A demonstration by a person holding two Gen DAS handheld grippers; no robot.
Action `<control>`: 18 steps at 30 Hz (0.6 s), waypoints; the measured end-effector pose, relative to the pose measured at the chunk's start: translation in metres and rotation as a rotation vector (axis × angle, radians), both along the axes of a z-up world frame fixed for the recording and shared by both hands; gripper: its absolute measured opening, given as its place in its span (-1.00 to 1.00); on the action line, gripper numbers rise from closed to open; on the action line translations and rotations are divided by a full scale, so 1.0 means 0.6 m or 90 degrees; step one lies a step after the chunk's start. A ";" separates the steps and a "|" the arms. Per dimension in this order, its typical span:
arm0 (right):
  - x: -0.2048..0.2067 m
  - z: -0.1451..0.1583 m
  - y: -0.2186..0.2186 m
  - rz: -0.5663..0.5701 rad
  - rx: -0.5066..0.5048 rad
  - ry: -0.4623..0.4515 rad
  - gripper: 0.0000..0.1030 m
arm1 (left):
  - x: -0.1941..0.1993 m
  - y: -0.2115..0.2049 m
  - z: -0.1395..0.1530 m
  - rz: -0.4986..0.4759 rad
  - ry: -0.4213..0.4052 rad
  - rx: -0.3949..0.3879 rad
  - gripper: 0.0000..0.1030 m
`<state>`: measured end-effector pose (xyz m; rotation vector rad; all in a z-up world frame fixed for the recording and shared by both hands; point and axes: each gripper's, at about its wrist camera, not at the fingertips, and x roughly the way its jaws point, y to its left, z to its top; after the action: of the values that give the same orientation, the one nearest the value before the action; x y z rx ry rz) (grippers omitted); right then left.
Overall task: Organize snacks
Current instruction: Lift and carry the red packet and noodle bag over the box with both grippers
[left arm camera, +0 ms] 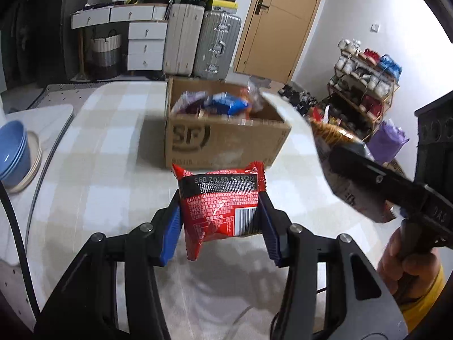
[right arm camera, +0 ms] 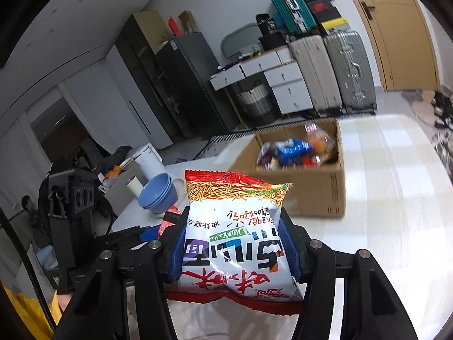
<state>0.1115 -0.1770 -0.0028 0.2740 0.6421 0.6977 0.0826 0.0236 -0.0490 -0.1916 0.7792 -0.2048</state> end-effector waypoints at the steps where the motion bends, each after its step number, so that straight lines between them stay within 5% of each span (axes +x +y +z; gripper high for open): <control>1: 0.008 0.007 0.002 0.000 -0.003 -0.005 0.11 | 0.010 0.003 0.009 -0.003 0.000 -0.007 -0.09; 8: 0.083 0.062 0.013 -0.002 -0.029 -0.048 0.11 | 0.094 0.016 0.079 -0.005 -0.030 -0.012 -0.09; 13: 0.139 0.087 0.010 -0.013 -0.021 -0.052 0.11 | 0.165 0.013 0.113 -0.001 -0.048 0.029 -0.09; 18: 0.199 0.097 0.004 -0.034 -0.012 -0.045 0.11 | 0.271 0.019 0.103 -0.040 -0.001 -0.030 -0.09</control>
<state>0.2307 -0.1748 0.0556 0.2477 0.5716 0.6472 0.2450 0.0352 0.0125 -0.2115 0.7795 -0.2833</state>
